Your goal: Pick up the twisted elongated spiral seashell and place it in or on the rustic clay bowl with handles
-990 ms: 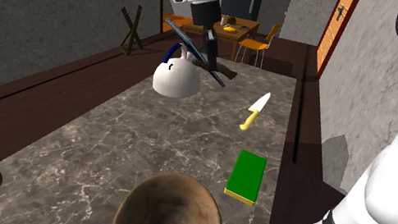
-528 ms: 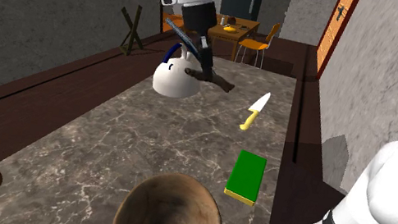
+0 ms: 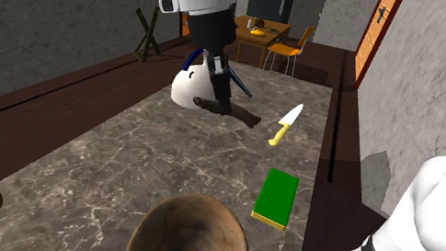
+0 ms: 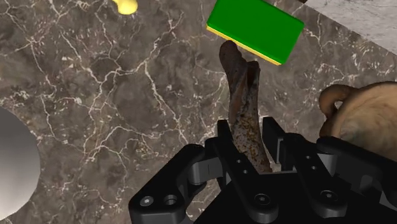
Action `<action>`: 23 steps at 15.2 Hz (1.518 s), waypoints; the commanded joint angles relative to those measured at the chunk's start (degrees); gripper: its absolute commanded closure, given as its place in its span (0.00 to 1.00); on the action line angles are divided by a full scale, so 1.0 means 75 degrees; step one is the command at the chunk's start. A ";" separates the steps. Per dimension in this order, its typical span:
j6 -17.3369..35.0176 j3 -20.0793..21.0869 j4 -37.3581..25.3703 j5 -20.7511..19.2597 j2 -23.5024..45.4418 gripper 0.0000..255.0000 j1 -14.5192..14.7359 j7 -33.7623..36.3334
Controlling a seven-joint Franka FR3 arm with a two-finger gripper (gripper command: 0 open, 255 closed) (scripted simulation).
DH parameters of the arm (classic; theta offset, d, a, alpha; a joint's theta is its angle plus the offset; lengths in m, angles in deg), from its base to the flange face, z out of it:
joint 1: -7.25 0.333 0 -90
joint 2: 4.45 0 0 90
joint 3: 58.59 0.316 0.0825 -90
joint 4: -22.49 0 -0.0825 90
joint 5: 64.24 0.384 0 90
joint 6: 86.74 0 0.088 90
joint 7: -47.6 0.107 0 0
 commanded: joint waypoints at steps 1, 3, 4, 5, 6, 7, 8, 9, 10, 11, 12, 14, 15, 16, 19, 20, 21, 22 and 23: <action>-0.0042 0.0213 -0.0097 0.0094 0.0055 1.00 0.0195 0.0430; -0.0056 0.0407 -0.0154 0.0184 0.0093 1.00 0.0375 0.0817; -0.0062 0.0506 -0.0196 0.0223 0.0126 1.00 0.0468 0.1015; -0.0069 0.0605 -0.0247 0.0257 0.0168 1.00 0.0562 0.1216; -0.0075 0.0707 -0.0308 0.0286 0.0220 1.00 0.0656 0.1421; -0.0082 0.0808 -0.0378 0.0310 0.0281 1.00 0.0755 0.1628; -0.0089 0.0910 -0.0458 0.0328 0.0353 1.00 0.0856 0.1839; -0.0096 0.1013 -0.0548 0.0340 0.0435 1.00 0.0960 0.2053; -0.0104 0.1117 -0.0648 0.0345 0.0527 1.00 0.1067 0.2270; -0.0113 0.1218 -0.0758 0.0342 0.0630 1.00 0.1179 0.2490; -0.0123 0.1322 -0.0879 0.0331 0.0744 1.00 0.1294 0.2713; -0.0148 0.1517 -0.1155 0.0285 0.1005 1.00 0.1549 0.3169; -0.0174 0.1661 -0.1388 0.0227 0.1226 1.00 0.1749 0.3511; -0.0060 0.1648 -0.1240 0.0245 0.1186 1.00 0.1739 0.3485; 0.0275 0.1628 -0.0815 0.0291 0.1082 1.00 0.1702 0.3415; 0.0385 0.1623 -0.0681 0.0303 0.1053 1.00 0.1692 0.3394; 0.0494 0.1618 -0.0549 0.0315 0.1027 1.00 0.1682 0.3375; 0.0602 0.1614 -0.0420 0.0325 0.1003 1.00 0.1674 0.3356; 0.0709 0.1610 -0.0295 0.0334 0.0982 1.00 0.1667 0.3339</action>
